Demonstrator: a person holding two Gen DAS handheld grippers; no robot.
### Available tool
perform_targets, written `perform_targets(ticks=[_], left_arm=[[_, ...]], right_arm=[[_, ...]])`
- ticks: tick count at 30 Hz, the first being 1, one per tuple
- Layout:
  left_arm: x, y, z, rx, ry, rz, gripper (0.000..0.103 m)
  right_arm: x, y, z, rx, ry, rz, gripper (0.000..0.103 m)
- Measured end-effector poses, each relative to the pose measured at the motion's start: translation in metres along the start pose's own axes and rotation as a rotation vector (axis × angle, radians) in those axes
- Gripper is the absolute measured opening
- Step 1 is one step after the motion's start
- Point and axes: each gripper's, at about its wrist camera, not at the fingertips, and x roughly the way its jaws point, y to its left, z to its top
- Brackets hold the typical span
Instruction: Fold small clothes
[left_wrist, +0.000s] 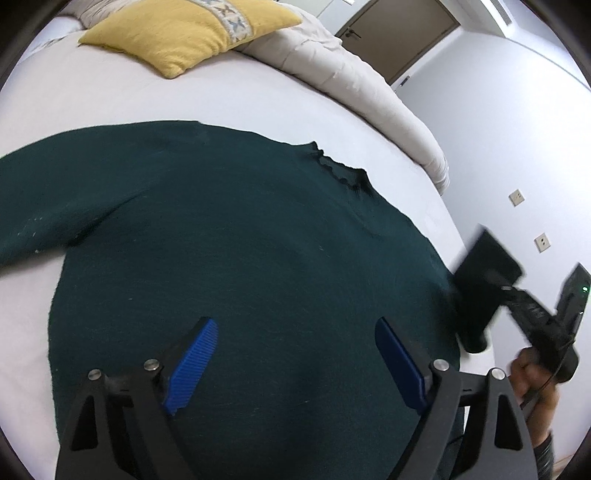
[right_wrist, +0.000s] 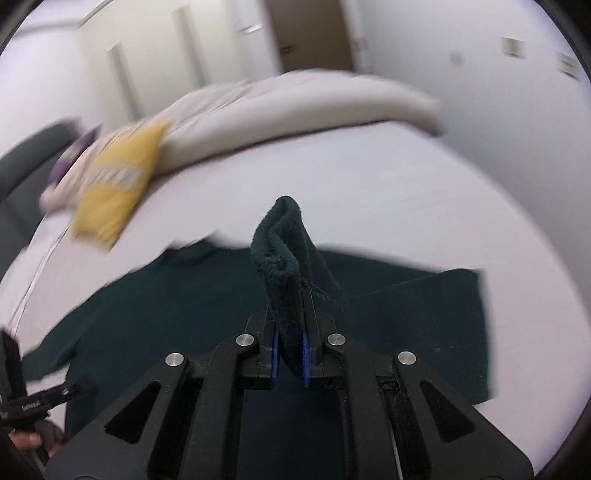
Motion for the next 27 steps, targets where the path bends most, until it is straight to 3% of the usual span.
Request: perform_targets(ticks=[3, 5, 8, 13, 17, 19, 24, 27], left_arm=[[-0.005, 0.007, 0.000, -0.012, -0.007, -0.003, 0.088], [-0.007, 0.011, 0.000, -0.019, -0.005, -0.015, 0.088], [-0.003, 0.009, 0.002, -0.010, 0.000, -0.021, 0.088], [0.018, -0.018, 0.004, 0.020, 0.030, -0.047, 0.088], [0.052, -0.060, 0.009, 0.094, 0.069, -0.049, 0.085], [0.078, -0.083, 0.013, 0.129, 0.110, -0.043, 0.070], [0.119, -0.117, 0.017, 0.210, 0.148, 0.037, 0.060], [0.124, -0.126, 0.020, 0.228, 0.134, 0.079, 0.035]], right_arm=[[0.038, 0.052, -0.024, -0.026, 0.068, 0.040, 0.017], [0.056, 0.069, -0.036, -0.033, 0.092, 0.078, 0.041], [0.048, 0.073, -0.061, -0.014, 0.072, 0.141, 0.065], [0.008, 0.052, -0.094, 0.032, 0.032, 0.165, 0.067], [-0.043, -0.012, -0.121, 0.148, 0.003, 0.115, 0.067], [-0.055, -0.036, -0.126, 0.198, -0.010, 0.087, 0.067], [-0.070, -0.085, -0.133, 0.268, -0.036, 0.060, 0.067], [-0.075, -0.104, -0.136, 0.294, -0.051, 0.043, 0.067]])
